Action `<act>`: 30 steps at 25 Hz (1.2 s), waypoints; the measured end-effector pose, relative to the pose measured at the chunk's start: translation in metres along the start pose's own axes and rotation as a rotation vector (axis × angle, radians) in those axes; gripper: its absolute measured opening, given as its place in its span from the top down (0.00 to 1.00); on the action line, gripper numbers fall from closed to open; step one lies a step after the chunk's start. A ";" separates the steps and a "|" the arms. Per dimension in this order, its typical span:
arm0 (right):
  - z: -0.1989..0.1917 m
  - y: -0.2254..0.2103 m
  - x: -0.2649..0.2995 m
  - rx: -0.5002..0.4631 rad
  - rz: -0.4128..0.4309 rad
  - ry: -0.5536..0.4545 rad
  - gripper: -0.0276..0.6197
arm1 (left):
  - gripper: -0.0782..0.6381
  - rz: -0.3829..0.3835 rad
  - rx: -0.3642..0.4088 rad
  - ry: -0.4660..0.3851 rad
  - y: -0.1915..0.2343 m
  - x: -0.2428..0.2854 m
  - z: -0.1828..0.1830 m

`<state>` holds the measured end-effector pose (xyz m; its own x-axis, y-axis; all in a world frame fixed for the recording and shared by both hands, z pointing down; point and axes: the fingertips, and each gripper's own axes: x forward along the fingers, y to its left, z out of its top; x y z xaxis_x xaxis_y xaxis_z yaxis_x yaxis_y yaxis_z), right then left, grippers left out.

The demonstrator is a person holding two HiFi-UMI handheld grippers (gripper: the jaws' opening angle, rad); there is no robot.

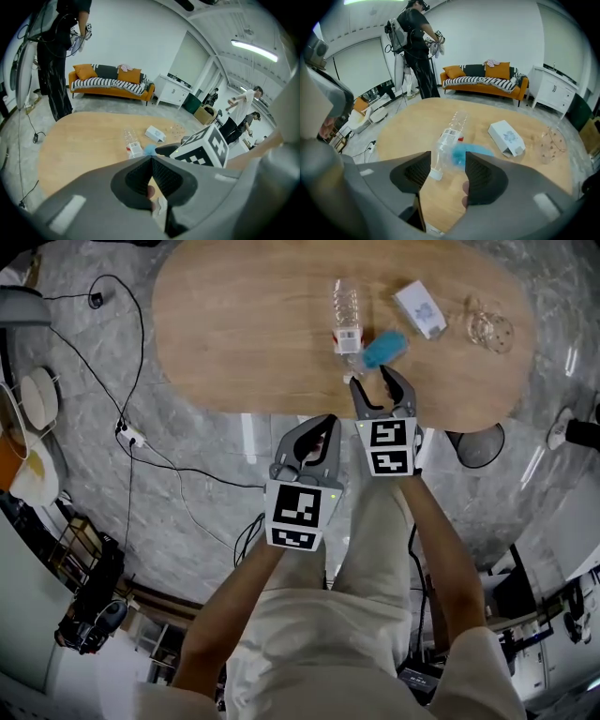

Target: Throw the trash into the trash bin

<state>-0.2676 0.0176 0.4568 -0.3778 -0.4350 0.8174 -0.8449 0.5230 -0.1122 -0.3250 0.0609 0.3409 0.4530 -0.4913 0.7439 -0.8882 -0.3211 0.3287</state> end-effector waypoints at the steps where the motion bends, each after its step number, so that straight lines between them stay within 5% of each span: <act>1: -0.003 -0.001 0.003 0.002 -0.005 0.006 0.57 | 0.89 0.001 0.000 0.000 -0.001 -0.001 -0.001; 7: -0.013 -0.009 0.015 0.008 -0.042 0.041 0.69 | 0.89 -0.008 0.008 0.010 0.000 -0.001 -0.007; 9: -0.013 -0.014 0.016 -0.001 -0.078 0.038 0.91 | 0.89 -0.010 0.011 0.012 0.001 -0.002 -0.009; 30: -0.023 -0.035 -0.069 0.037 -0.111 -0.061 0.92 | 0.89 -0.070 0.101 0.005 -0.044 -0.003 0.005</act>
<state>-0.2035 0.0460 0.4172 -0.3029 -0.5332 0.7899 -0.8956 0.4426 -0.0447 -0.2871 0.0727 0.3213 0.5129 -0.4608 0.7243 -0.8420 -0.4343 0.3200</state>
